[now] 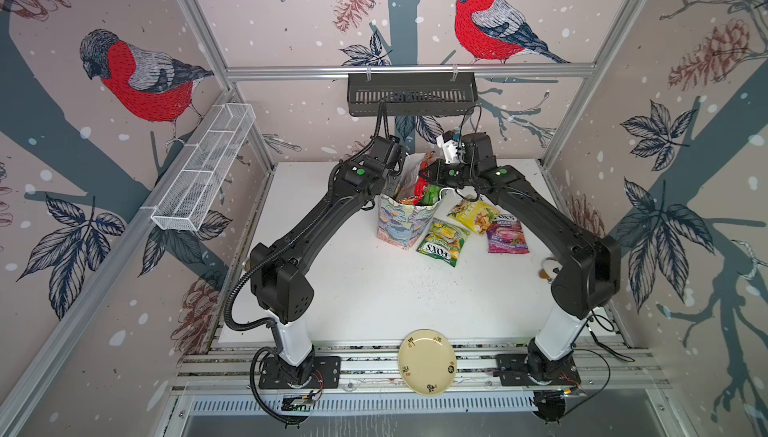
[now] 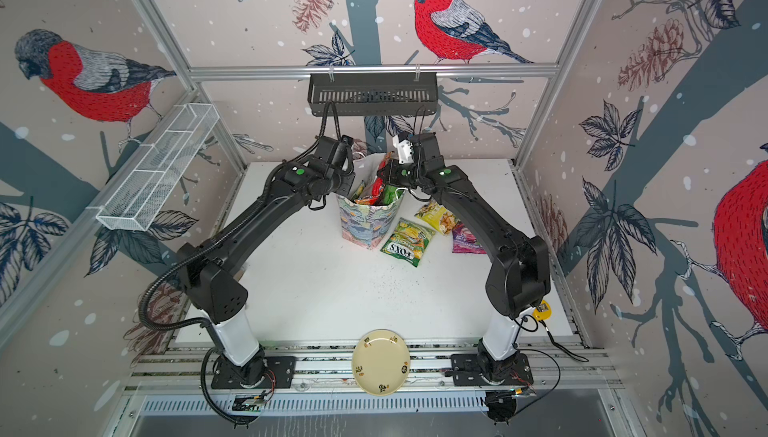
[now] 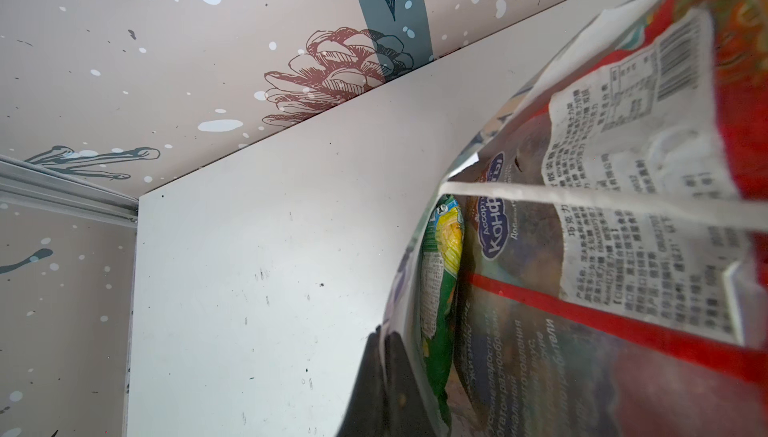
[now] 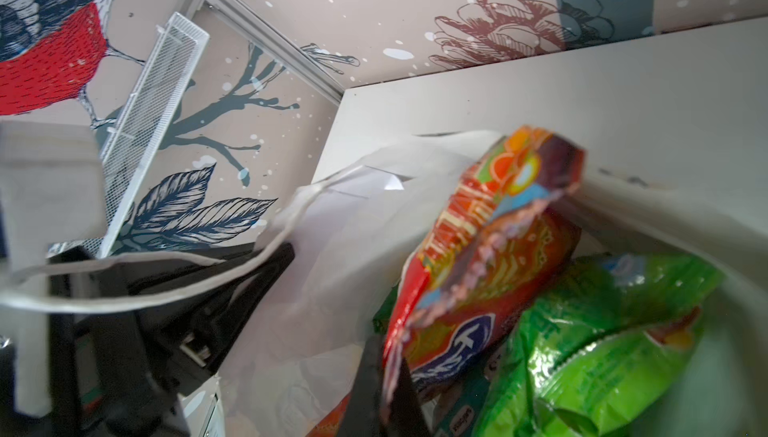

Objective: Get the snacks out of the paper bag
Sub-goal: 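Grasp the red candy packet with the right gripper and lift it up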

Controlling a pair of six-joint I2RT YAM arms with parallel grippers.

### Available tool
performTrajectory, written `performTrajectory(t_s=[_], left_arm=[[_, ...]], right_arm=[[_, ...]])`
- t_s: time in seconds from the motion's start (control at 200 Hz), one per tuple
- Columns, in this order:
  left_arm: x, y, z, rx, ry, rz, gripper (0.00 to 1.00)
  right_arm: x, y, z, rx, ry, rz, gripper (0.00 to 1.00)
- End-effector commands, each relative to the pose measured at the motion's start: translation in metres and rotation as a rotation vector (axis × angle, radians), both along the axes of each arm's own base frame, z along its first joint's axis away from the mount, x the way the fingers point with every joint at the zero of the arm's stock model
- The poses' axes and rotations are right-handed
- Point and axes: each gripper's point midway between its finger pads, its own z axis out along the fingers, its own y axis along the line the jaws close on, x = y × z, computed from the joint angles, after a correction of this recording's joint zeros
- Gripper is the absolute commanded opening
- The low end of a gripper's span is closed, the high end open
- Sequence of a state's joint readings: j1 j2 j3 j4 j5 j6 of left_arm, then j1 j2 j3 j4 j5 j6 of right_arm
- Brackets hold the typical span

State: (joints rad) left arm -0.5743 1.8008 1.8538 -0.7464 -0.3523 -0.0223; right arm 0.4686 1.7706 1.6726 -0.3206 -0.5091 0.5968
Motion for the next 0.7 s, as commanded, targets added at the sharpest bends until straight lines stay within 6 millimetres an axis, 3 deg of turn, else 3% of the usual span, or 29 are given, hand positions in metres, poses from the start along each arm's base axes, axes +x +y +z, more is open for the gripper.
performTrajectory(t_s=[0.0, 0.435, 0.695], left_arm=[[0.008, 0.012, 0.018, 0.022, -0.079, 0.055, 0.00], [0.013, 0.041, 0.012, 0.081, -0.063, 0.121, 0.00], [0.016, 0.051, 0.002, 0.112, -0.047, 0.143, 0.00]], right_arm=[[0.000, 0.016, 0.055, 0.129, -0.175, 0.091, 0.00], [0.001, 0.025, 0.078, 0.178, -0.211, 0.155, 0.00], [-0.003, 0.027, 0.108, 0.271, -0.256, 0.212, 0.00]])
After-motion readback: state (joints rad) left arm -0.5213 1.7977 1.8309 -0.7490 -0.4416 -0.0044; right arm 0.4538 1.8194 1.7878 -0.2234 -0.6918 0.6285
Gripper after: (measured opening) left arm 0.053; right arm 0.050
